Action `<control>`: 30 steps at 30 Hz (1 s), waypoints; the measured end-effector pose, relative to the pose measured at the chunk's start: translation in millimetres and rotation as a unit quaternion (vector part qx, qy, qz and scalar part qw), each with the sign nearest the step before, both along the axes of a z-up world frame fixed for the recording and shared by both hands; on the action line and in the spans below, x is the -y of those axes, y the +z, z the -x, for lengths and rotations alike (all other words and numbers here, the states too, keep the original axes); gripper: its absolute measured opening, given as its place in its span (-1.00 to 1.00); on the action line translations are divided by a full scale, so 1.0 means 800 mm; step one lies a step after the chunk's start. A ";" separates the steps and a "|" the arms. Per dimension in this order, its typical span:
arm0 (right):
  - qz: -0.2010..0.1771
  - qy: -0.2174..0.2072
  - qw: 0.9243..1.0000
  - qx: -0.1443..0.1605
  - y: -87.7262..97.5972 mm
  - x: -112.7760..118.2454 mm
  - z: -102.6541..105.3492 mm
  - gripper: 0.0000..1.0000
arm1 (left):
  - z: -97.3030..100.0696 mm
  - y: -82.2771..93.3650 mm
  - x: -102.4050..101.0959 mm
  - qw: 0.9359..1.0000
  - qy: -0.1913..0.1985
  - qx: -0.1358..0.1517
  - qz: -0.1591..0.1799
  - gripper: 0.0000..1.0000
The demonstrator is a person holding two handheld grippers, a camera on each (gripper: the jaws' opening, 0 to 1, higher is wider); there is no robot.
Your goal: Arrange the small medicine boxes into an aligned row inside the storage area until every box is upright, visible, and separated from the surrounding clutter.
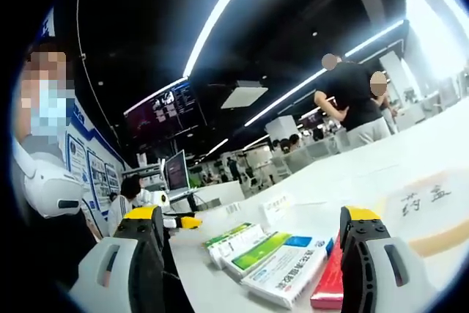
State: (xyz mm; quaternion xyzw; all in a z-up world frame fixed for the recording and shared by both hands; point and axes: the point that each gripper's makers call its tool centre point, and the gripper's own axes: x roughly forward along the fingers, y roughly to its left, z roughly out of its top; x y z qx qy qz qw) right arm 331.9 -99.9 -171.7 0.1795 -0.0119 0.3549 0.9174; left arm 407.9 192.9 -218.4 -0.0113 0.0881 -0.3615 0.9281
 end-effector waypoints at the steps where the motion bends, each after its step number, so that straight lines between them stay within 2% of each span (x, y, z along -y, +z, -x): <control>1: -0.002 0.000 1.000 -0.004 -0.001 -0.001 -0.001 0.98 | 0.002 0.005 0.002 1.000 -0.004 0.006 -0.001 -0.14; 6: -0.013 0.001 1.000 -0.020 -0.003 -0.005 -0.009 0.98 | 0.011 0.025 0.019 0.999 -0.029 0.032 -0.005 -0.14; 9: -0.017 -0.004 0.999 -0.049 -0.011 -0.008 -0.018 0.97 | 0.015 0.030 0.026 0.998 -0.039 0.040 -0.007 -0.14; 11: -0.030 -0.016 0.997 -0.070 -0.015 -0.006 -0.026 0.98 | 0.018 0.033 0.031 0.998 -0.046 0.045 -0.009 -0.14; 15: -0.076 -0.007 0.993 -0.092 -0.009 -0.012 -0.038 0.99 | 0.020 0.038 0.036 0.997 -0.052 0.050 -0.002 -0.14; 17: -0.084 -0.006 0.991 -0.107 -0.009 -0.017 -0.046 0.98 | 0.024 0.043 0.040 0.997 -0.058 0.054 0.000 -0.14; 21: -0.112 0.019 0.986 -0.122 -0.001 -0.037 -0.055 0.98 | 0.030 0.053 0.050 0.996 -0.069 0.064 0.003 -0.14; 24: -0.148 0.049 0.978 -0.140 0.007 -0.056 -0.062 0.96 | 0.036 0.062 0.059 0.994 -0.082 0.070 0.007 -0.14; 28: -0.172 0.075 0.971 -0.148 0.018 -0.078 -0.078 0.91 | 0.047 0.072 0.076 0.992 -0.101 0.078 0.011 -0.14; 30: -0.176 0.094 0.966 -0.161 0.020 -0.092 -0.081 0.86 | 0.052 0.074 0.085 0.990 -0.115 0.081 0.007 -0.14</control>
